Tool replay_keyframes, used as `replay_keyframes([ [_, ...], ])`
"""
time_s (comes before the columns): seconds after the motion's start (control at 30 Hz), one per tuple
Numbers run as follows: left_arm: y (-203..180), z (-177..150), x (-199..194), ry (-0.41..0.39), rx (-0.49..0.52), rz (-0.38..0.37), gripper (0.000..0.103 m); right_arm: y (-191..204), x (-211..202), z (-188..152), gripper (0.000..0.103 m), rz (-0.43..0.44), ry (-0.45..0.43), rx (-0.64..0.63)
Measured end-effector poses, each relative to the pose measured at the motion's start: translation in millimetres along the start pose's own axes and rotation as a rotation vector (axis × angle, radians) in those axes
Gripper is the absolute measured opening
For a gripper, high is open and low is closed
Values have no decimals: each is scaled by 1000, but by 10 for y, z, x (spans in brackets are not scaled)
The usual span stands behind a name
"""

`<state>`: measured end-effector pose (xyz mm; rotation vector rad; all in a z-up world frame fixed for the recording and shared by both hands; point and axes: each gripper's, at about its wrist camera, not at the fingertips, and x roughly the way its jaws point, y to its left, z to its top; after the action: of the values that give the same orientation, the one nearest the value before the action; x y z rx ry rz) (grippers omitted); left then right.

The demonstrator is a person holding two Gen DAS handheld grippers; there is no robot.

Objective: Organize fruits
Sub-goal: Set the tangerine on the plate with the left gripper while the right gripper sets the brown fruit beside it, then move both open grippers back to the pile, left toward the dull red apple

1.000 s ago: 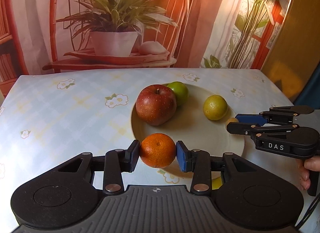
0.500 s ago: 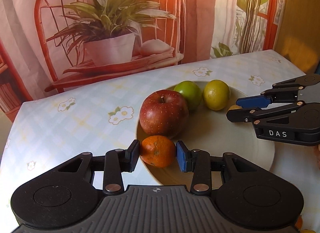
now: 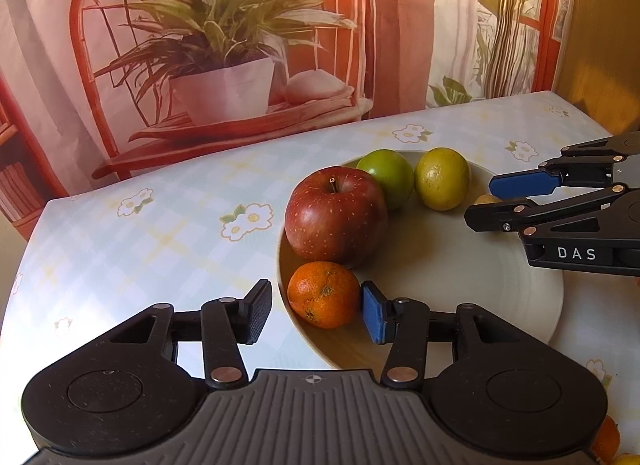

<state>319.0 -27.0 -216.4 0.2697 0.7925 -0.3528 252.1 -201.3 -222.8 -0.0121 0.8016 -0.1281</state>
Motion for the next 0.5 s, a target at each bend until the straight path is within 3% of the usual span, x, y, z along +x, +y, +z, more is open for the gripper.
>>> replay_keyframes([
  [0.23,26,-6,-152,-35,-23,3,57,-17,-175,-5,39,3,-27,20],
  [0.5,45,-33,-386,-75,-35,-1,57,-7,-422,-46,40,1,-52,41],
])
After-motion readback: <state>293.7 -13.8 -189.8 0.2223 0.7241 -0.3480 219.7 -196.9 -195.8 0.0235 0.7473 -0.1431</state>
